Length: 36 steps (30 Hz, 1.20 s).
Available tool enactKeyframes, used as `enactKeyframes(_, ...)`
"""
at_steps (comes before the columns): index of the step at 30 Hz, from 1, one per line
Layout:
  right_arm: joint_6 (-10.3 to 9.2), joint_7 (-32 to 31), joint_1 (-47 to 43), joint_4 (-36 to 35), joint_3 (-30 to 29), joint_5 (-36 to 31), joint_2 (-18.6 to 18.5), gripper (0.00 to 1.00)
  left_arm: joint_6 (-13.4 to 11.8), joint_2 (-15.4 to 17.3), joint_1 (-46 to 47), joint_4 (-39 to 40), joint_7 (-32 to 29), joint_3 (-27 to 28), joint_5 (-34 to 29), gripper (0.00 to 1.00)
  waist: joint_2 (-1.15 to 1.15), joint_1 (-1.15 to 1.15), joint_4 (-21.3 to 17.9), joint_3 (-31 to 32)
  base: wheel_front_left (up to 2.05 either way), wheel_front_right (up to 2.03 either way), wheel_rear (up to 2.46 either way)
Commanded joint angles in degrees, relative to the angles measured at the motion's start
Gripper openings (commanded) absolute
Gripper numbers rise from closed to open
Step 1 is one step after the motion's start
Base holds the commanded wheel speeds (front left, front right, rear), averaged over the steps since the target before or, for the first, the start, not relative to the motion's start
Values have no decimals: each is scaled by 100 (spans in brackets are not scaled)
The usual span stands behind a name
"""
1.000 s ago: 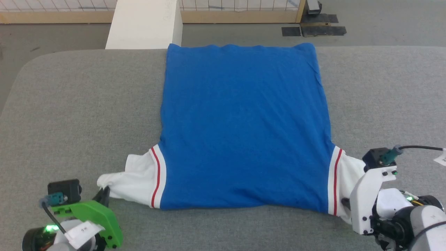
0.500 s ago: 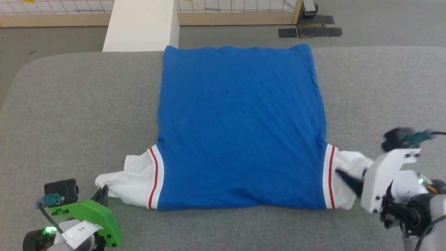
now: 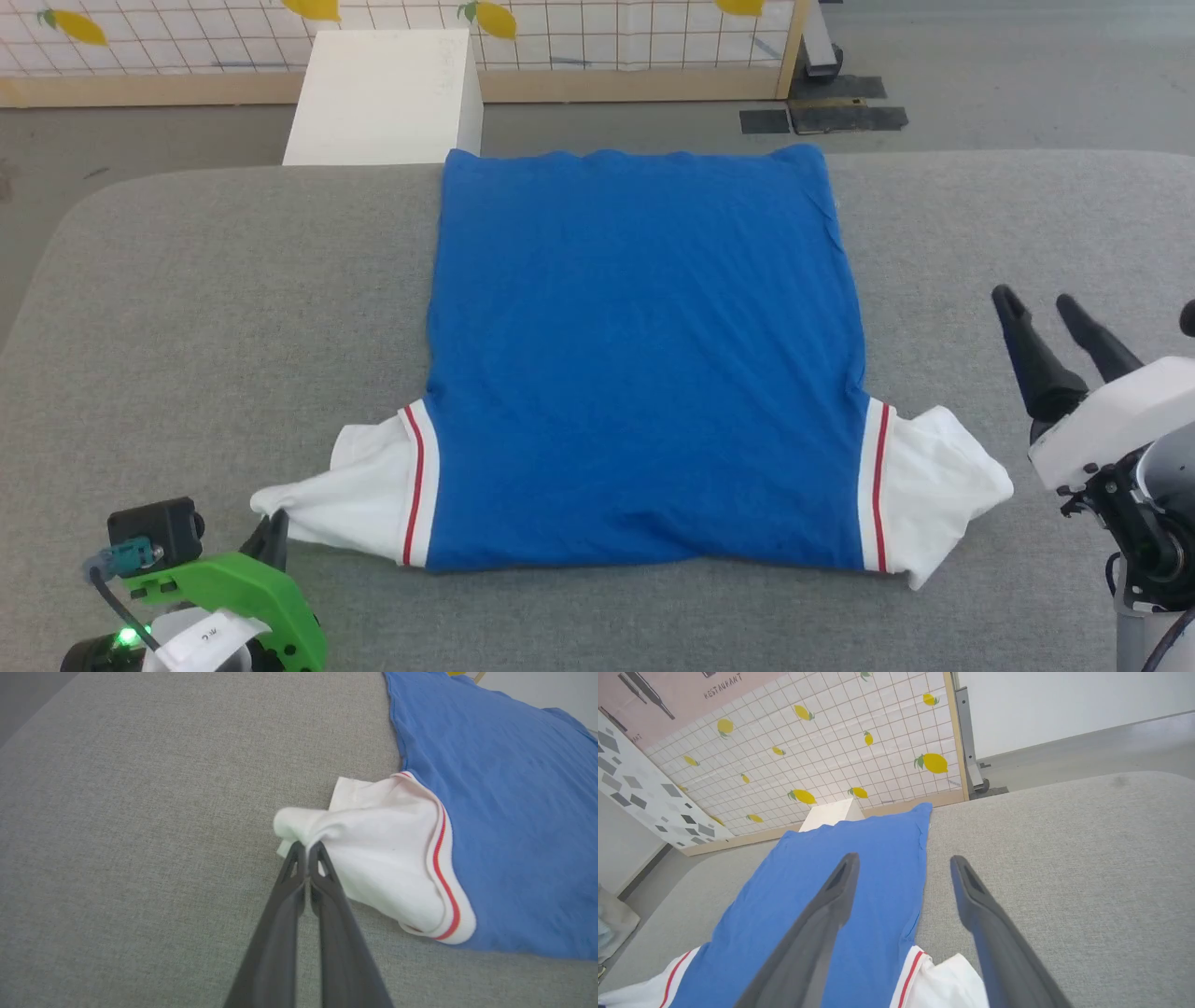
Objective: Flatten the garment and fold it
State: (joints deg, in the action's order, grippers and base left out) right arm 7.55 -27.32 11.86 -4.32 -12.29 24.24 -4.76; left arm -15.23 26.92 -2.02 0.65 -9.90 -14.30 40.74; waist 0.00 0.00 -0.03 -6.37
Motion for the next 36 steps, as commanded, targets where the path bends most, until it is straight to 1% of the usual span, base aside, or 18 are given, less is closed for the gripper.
enactKeyframes(1,-6,138,105,25,-6,-47,19,100,-36,-21,-62,33,32,12,2,0,0,0,16,20,0,0,0)
enactKeyframes(5,-6,385,189,179,-38,-121,55,100,-70,-1,-114,117,29,24,8,0,0,0,29,19,0,0,0)
enactKeyframes(9,-6,483,534,449,-18,-270,41,100,-92,13,-103,221,56,55,11,0,0,0,40,-104,0,0,0)
enactKeyframes(15,-6,285,1570,1064,177,-528,-149,100,-78,8,50,408,130,103,20,0,0,0,127,-496,0,0,0)
enactKeyframes(21,-6,-161,2856,1815,239,-801,-453,100,-56,-19,292,739,202,106,-11,0,0,0,362,-1104,0,0,0)
enactKeyframes(28,-6,-922,4229,2586,130,-1280,-794,100,-50,-90,539,1210,337,123,-41,0,0,0,729,-1955,0,0,0)
enactKeyframes(31,-6,-1309,4667,2806,136,-1537,-916,100,-68,-135,563,1410,433,159,-40,0,0,0,873,-2287,0,0,0)
enactKeyframes(36,-6,-1991,5208,2950,303,-1915,-1152,100,-50,-186,602,1687,536,173,-24,0,0,0,1101,-2761,0,0,0)
